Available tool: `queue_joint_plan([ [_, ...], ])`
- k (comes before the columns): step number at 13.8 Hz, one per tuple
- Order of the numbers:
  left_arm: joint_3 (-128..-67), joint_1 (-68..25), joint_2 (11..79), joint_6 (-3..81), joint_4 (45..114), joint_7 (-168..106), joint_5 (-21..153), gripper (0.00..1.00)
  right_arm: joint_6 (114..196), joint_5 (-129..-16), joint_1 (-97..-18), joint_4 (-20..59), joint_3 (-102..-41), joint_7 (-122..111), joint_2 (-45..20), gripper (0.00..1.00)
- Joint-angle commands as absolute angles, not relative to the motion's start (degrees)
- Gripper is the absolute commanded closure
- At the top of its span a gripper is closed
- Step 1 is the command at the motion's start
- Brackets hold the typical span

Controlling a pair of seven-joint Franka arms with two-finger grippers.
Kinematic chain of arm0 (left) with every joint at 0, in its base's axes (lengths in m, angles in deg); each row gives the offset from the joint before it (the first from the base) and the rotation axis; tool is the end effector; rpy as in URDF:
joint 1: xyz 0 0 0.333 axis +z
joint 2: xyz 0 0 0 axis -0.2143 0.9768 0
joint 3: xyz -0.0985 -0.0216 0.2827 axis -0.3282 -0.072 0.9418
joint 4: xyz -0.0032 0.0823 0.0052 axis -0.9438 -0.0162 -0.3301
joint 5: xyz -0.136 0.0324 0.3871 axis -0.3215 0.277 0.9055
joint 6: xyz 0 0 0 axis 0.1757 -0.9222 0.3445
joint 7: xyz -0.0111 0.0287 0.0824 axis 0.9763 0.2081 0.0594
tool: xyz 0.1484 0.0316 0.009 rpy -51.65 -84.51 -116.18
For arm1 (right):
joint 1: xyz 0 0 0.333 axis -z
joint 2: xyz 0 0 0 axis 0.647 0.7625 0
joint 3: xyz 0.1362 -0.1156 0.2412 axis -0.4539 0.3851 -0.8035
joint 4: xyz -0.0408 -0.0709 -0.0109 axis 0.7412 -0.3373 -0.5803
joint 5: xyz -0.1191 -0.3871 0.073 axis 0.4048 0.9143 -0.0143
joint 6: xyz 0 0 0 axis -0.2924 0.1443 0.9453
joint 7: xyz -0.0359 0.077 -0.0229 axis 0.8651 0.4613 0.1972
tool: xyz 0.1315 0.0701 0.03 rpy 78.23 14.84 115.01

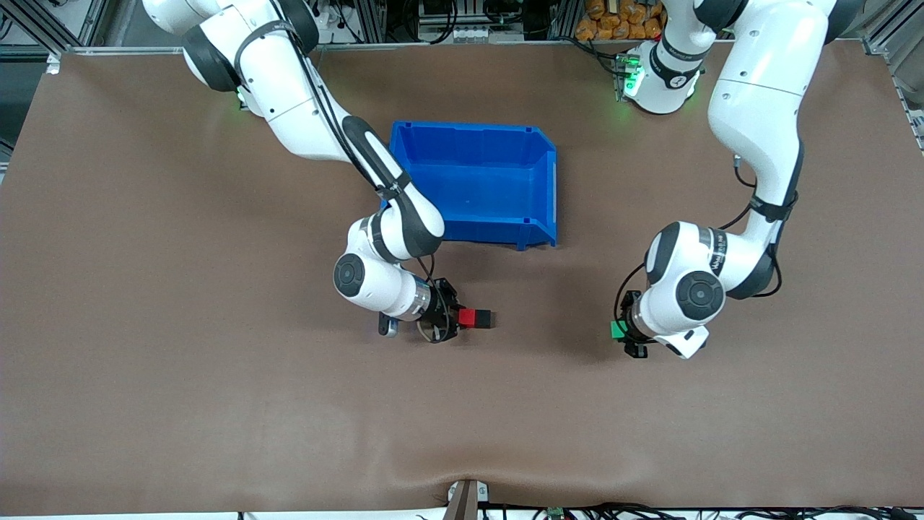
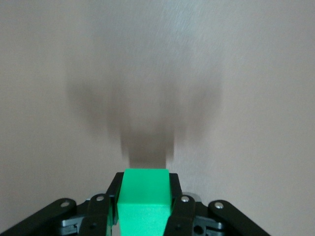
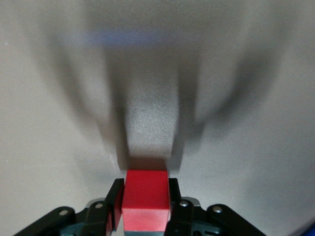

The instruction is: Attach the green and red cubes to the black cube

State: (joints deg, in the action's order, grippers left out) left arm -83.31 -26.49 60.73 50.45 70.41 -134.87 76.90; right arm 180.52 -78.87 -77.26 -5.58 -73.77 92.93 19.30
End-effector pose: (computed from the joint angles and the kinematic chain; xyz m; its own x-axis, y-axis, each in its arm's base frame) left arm 0.6628 -0.2115 0.1429 -0.0293 0.9996 0.0010 0.9982 0.0294 -0.0524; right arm 0.6315 0.4530 0.1113 0.0167 -0.8697 -0.4933 -0.9996 -0.0042 -0.0264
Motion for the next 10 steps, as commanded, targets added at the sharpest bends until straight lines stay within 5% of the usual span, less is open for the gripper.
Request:
queue_joint_plan([
  [1, -82.59, -31.34, 61.82, 50.27, 68.91, -141.37, 76.59, 0.97, 179.65, -78.75, -76.63, -7.39, -72.67, 93.30, 19.73, 0.00],
  [7, -82.68, -39.08, 62.78, 50.27, 67.17, -152.46, 76.06, 0.97, 172.46, -64.64, -69.86, -7.48, -72.23, 92.07, 12.97, 0.00],
  [10, -82.86, -41.37, 65.95, 50.44, 63.12, -153.35, 75.89, 0.97, 158.07, -55.47, -64.43, -8.00, -72.23, 83.24, 11.64, 0.00],
])
